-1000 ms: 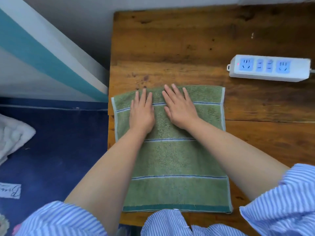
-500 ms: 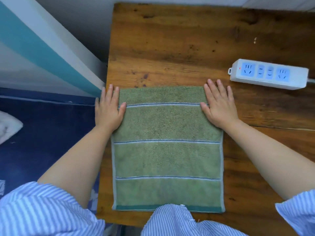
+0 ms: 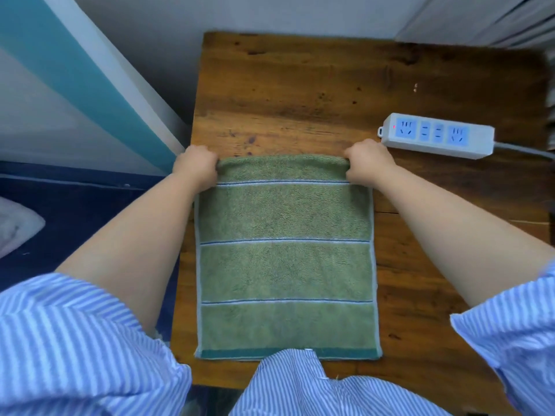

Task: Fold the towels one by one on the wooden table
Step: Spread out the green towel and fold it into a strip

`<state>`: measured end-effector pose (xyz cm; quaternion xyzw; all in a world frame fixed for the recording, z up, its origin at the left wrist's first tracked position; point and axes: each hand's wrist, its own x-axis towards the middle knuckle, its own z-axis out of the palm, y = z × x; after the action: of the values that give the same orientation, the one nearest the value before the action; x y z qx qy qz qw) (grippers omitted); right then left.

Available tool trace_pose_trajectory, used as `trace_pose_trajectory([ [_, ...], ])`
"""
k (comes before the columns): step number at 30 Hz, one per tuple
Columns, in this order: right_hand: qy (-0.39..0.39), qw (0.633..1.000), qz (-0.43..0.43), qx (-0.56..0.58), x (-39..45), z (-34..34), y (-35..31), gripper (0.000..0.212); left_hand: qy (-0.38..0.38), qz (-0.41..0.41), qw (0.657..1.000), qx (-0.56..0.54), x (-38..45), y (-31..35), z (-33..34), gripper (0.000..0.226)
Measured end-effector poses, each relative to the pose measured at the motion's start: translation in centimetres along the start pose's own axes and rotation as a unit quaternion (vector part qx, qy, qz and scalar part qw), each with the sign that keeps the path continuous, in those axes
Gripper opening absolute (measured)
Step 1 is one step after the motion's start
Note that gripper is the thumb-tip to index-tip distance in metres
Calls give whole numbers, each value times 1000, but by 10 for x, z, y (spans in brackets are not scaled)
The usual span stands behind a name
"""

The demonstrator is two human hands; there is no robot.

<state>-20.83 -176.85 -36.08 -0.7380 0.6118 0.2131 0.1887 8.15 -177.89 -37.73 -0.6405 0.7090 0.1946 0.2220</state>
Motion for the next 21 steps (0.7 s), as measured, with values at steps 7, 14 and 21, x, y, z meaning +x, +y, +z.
trace_pose_trajectory([
  [7,207,977,-35,-26,-28,-37,13,23,207,4,978,3,-38,-3,-32,8],
  [14,415,908,-58,29,-97,-33,5,15,299,79,951,-10,-99,-10,-33,20],
  [21,371,921,-121,-1,-176,39,-12,22,193,243,949,49,-178,-21,21,19],
])
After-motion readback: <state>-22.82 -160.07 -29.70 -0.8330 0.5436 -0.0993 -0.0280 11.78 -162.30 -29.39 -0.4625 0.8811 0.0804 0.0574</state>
